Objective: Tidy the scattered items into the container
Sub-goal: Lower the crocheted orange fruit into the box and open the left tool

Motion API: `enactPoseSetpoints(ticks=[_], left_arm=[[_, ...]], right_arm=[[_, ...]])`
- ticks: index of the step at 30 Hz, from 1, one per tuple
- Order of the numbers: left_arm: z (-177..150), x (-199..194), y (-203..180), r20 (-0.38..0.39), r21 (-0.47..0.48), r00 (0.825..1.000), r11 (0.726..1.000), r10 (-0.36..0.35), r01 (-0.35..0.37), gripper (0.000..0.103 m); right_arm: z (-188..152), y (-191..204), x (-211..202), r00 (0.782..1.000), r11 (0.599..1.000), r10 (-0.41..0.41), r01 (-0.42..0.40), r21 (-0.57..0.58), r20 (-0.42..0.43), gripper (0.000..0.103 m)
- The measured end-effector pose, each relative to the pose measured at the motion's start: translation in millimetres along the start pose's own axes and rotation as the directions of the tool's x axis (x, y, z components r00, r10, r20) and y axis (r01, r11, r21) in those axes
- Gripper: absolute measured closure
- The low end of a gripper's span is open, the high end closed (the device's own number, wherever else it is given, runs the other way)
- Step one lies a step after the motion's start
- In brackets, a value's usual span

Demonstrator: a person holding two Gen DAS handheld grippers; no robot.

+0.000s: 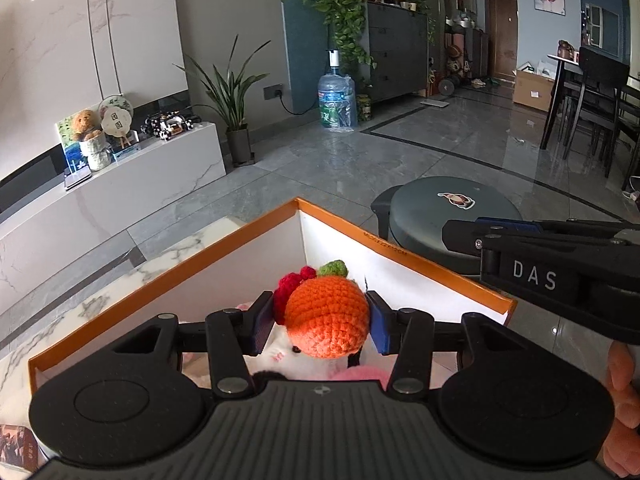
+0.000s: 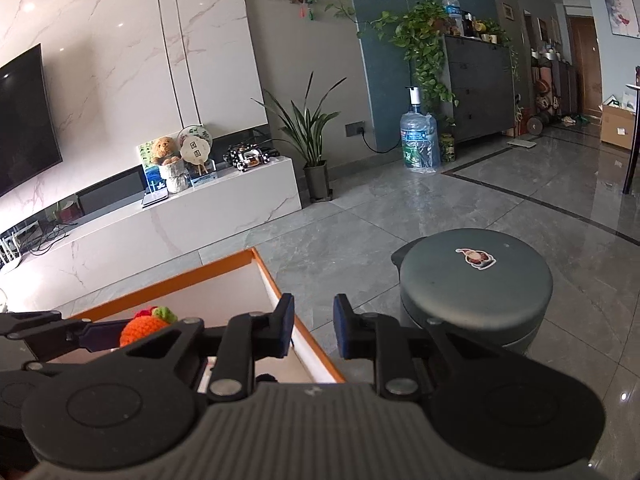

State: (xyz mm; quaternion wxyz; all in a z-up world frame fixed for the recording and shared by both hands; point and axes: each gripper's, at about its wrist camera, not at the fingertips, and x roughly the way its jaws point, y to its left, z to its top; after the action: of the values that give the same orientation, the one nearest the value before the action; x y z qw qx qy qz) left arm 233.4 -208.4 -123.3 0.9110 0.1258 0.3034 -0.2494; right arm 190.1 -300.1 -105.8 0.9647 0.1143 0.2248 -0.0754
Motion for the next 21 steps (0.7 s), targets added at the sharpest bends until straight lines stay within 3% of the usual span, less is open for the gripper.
enactPoseSetpoints(ticks=[6,13,21], left_arm=[[-3,21,-15,-0.045,0.044,0.998,0.998,-0.042,0.044,0.047],[0,31,-17,-0.109,0.049,0.993,0.997,-0.053,0.058,0.046],[-2,30,-16,-0.132,0.052,0.990,0.997,-0.052,0.059,0.044]], right_arm=[[2,-9,2,1.000,1.000,-0.012,0.012,0.021,0.001,0.080],[2,-13,6,1.000,0.999,-0.009,0.010,0.036,-0.024,0.080],[1,-13,7,0.999,0.999,-0.005,0.006,0.034,-0.036,0.080]])
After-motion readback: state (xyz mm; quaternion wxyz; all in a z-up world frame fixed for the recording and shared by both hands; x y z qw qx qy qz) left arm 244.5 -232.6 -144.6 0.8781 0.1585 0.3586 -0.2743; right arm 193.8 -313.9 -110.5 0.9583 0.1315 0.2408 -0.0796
